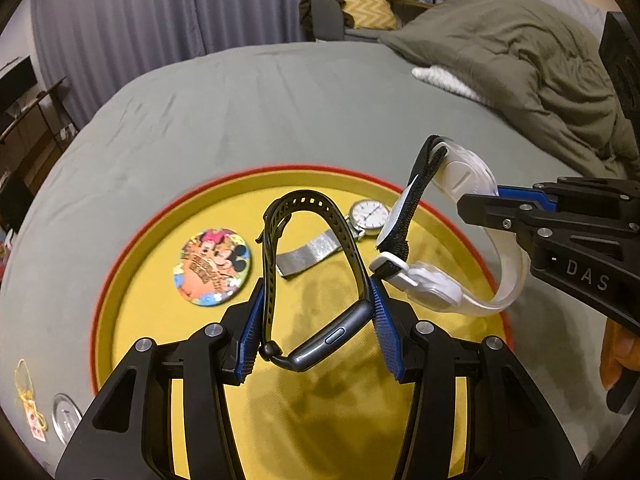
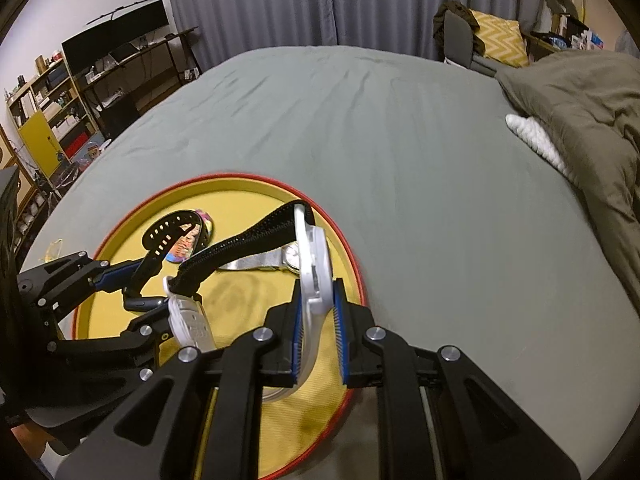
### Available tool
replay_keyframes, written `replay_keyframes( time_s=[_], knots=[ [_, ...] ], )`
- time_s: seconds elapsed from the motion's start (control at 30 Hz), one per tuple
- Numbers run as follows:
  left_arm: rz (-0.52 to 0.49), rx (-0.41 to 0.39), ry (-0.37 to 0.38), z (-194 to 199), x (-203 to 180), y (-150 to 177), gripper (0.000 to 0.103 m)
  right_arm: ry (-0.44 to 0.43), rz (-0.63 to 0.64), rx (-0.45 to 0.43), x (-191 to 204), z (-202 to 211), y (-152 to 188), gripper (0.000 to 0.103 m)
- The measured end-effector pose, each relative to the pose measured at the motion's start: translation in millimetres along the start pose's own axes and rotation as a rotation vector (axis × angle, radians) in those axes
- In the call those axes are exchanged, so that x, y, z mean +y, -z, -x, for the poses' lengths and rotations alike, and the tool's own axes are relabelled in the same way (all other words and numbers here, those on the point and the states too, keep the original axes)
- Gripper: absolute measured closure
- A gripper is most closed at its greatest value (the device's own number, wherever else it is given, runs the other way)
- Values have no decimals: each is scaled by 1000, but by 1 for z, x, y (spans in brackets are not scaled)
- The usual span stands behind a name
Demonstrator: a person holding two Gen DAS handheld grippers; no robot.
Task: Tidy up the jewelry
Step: 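Carry the black band and white watch in both tools over the red tray, then lower both items onto the yellow lining and open both tools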
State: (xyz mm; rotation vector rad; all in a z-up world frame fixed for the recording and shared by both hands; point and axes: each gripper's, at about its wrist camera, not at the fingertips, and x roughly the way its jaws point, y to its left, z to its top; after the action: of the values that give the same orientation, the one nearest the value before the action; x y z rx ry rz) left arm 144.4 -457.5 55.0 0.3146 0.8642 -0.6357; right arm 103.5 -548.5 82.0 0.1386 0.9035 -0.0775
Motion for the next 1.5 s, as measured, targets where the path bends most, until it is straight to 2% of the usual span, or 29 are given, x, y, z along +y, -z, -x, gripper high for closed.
replay_keyframes(
  time_s=[0.4,0.8,1.2,1.5],
  knots=[
    [-14,87,-2,-41,1,14,55,12,6,84,-3,-41,13,89],
    [-13,123,0,-47,-1,12,54,70,32,112,-3,-53,19,89],
    [3,128,-9,-50,1,11,48,113,82,109,8,-59,20,89],
    [29,134,-27,-52,4,12,37,104,81,114,9,-62,22,89]
  ],
)
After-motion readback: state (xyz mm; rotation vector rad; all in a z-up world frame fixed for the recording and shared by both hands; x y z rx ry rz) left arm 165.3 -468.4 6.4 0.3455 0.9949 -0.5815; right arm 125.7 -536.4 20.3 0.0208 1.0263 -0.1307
